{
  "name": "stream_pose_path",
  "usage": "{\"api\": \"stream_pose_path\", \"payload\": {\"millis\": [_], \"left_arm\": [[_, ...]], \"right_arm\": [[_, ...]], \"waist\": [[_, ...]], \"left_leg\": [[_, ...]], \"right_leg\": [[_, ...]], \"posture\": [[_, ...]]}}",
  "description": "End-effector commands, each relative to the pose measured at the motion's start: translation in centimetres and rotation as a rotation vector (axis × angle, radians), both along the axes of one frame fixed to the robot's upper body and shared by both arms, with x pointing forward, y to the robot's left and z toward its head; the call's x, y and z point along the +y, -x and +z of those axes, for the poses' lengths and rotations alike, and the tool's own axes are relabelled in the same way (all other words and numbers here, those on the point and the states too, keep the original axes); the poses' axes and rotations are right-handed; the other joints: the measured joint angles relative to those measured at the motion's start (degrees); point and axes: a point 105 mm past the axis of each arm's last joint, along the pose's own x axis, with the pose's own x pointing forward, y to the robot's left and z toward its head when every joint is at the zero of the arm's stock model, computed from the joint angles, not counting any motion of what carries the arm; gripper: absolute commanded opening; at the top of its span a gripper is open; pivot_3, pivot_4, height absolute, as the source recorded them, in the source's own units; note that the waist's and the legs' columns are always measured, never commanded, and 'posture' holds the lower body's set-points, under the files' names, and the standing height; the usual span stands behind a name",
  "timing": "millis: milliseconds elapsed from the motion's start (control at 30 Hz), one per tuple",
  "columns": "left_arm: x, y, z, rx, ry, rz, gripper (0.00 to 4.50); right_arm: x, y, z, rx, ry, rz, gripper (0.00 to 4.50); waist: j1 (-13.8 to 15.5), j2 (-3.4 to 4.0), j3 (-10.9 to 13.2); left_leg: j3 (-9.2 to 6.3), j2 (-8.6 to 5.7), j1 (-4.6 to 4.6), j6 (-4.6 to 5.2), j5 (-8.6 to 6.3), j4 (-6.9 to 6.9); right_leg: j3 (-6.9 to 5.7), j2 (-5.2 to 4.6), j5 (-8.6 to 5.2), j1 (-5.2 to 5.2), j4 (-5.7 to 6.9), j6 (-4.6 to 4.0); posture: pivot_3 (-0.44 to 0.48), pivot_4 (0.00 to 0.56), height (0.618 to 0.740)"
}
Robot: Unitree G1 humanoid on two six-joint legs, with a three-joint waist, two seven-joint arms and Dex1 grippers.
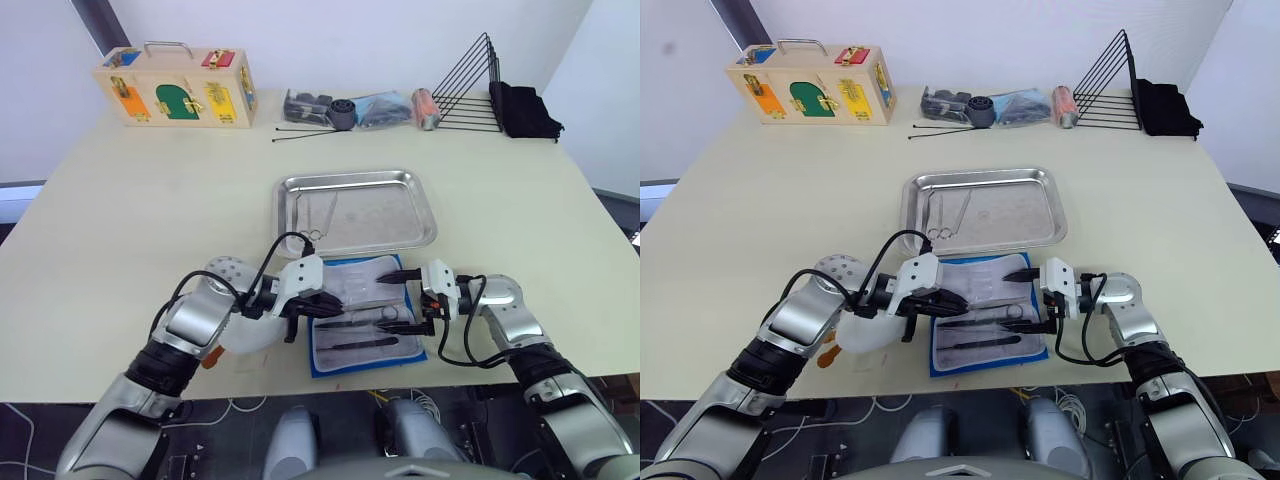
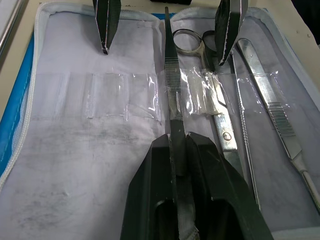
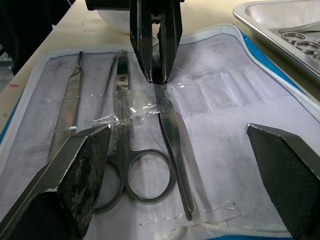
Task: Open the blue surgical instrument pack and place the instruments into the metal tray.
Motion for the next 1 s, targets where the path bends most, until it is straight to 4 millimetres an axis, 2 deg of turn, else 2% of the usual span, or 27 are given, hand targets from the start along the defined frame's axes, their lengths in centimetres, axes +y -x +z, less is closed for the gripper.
{"api": "stream_pose_path", "payload": {"millis": [33, 500, 1000], "left_arm": [[0.0, 0.7, -0.5, 0.035, -0.015, -0.01, 0.11], [0.7, 0.8, 0.8, 0.014, -0.058, 0.006, 0.11], [1.4, 0.4, 4.0, -0.02, -0.091, 0.031, 0.11]], "right_arm": [[0.0, 2.2, -4.3, 0.17, 0.089, 0.012, 4.5], [0.0, 2.2, -4.3, 0.172, 0.089, 0.013, 4.5], [0.1, 2.5, -4.4, 0.179, 0.085, 0.017, 4.5]], "waist": [[0.0, 0.0, 0.0], [-0.03, 0.01, 0.01], [-0.03, 0.04, 0.04]], "left_leg": [[0.0, 0.0, 0.0, 0.0, 0.0, 0.0], [-0.02, 0.01, 0.0, 0.0, 0.0, 0.0], [-0.02, 0.01, -0.02, 0.0, 0.0, 0.0]], "right_leg": [[0.0, 0.0, 0.0, 0.0, 0.0, 0.0], [0.0, 0.01, 0.0, -0.01, 0.0, 0.0], [-0.01, 0.03, -0.01, -0.03, -0.01, 0.0]], "posture": [[0.0, 0.15, 0.74], [0.0, 0.15, 0.74], [0.0, 0.15, 0.74]]}}
